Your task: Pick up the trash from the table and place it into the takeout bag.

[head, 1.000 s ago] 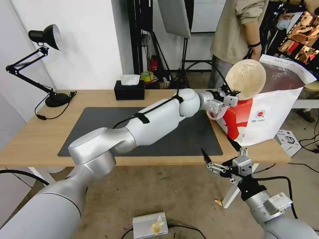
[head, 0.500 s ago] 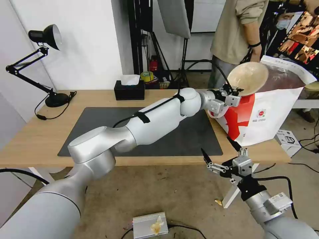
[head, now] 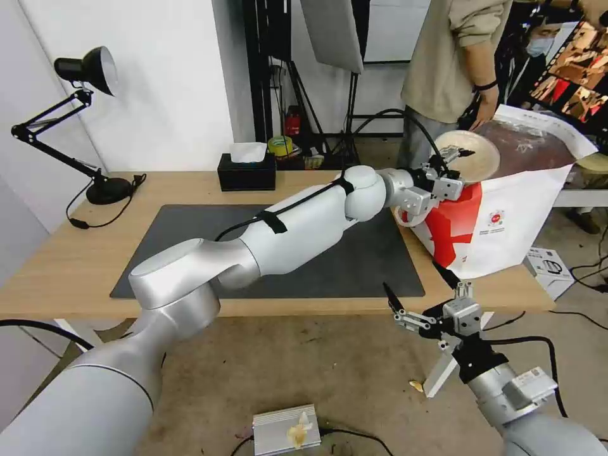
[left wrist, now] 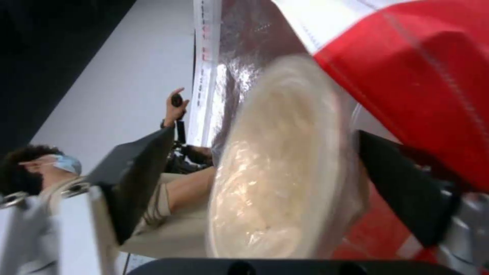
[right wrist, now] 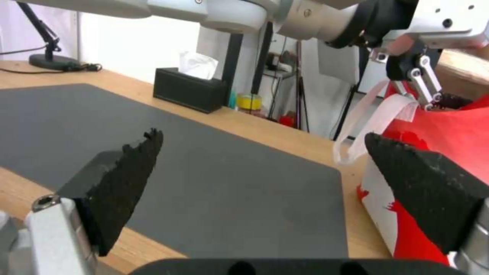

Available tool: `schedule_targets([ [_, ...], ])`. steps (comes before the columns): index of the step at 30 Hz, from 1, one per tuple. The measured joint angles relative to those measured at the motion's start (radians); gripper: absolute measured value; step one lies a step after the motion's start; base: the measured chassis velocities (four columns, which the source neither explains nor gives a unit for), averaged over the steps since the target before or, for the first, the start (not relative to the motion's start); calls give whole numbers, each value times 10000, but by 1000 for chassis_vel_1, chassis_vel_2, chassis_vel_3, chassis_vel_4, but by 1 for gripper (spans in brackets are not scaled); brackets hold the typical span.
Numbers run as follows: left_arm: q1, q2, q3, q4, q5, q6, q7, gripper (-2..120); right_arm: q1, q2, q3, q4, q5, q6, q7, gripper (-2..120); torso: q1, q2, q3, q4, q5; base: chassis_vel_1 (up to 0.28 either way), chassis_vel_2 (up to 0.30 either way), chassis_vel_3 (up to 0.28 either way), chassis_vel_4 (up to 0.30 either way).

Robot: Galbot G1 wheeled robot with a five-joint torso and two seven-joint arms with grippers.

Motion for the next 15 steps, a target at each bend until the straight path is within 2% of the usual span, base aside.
schedule_targets([
  [15, -185, -3, -24, -217, 5, -10, -529, 100, 0, 0, 0, 0, 0, 0, 0, 100, 0, 0, 0, 0, 0, 0, 0, 0, 0],
])
